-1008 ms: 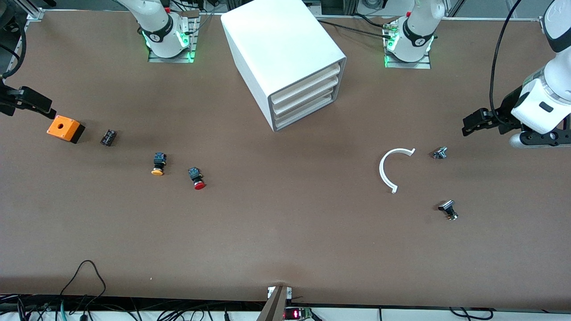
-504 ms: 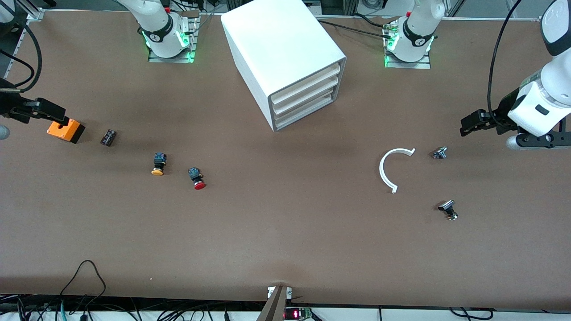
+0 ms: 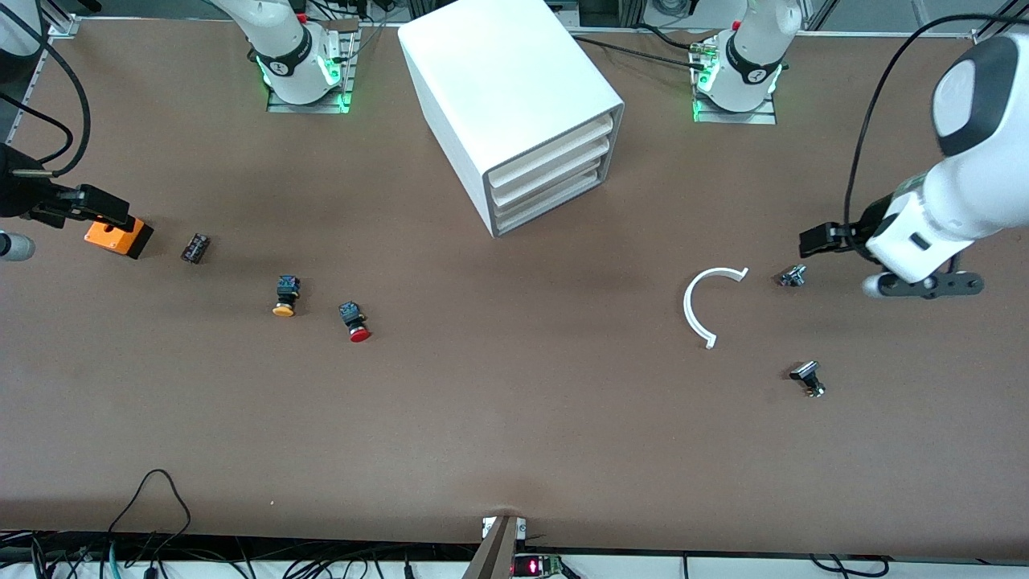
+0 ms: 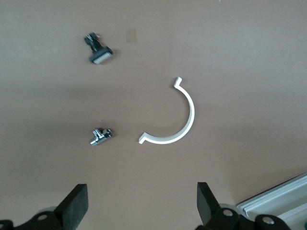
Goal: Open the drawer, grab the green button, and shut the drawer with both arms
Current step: 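Reach the left gripper to the handle of the cabinet's middle drawer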
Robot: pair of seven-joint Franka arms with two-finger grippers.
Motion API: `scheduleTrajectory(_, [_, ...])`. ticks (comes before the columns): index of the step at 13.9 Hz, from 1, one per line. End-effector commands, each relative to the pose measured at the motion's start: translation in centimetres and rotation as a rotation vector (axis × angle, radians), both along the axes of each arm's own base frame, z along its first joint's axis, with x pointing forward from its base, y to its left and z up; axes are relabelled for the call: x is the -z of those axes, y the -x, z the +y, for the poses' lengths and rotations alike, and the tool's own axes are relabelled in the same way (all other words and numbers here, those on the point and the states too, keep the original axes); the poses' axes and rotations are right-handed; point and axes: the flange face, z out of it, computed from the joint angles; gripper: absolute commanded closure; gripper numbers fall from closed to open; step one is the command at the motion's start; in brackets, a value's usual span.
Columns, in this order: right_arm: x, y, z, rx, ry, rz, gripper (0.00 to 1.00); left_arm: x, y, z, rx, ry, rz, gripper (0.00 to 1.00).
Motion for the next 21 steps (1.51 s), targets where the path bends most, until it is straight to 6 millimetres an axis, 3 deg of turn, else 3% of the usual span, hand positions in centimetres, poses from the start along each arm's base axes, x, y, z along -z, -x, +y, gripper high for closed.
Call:
scheduleTrajectory(1, [-0.3,0.1,0.5,0.011,-0.010,-0.001,0.00,2.3,-0.6,-1.9,0.021,0.075,0.068,0.00])
scheduleTrajectory(6, [-0.3,-0.1,1.7,-0.009,-0.010,-0.010,0.00,10.0,-0.4,-6.8,-0.026,0.329,0.232,0.00])
scheduleTrajectory(10, [2.8,-1.7,2.3,-0.022,-0.024,0.017,0.00,17.8,1.4,-11.8,-0.156,0.597,0.399,0.00])
scheduleTrajectory(12, [3.7,-2.5,2.9,-0.022,-0.070,0.001,0.00,21.3,3.6,-16.0,-0.119,0.677,0.442,0.00])
scheduleTrajectory(15, [5.4,-3.6,4.3,-0.044,-0.075,-0.010,0.00,26.6,8.2,-18.7,-0.106,0.776,0.414,0.00])
scheduleTrajectory(18, [7.7,-4.0,7.9,-0.101,-0.078,0.010,0.00,28.7,13.0,-21.1,-0.007,0.798,0.414,0.00])
scheduleTrajectory(21, [9.2,-4.4,11.9,-0.160,-0.078,-0.003,0.00,30.8,16.9,-21.8,0.065,0.816,0.416,0.00])
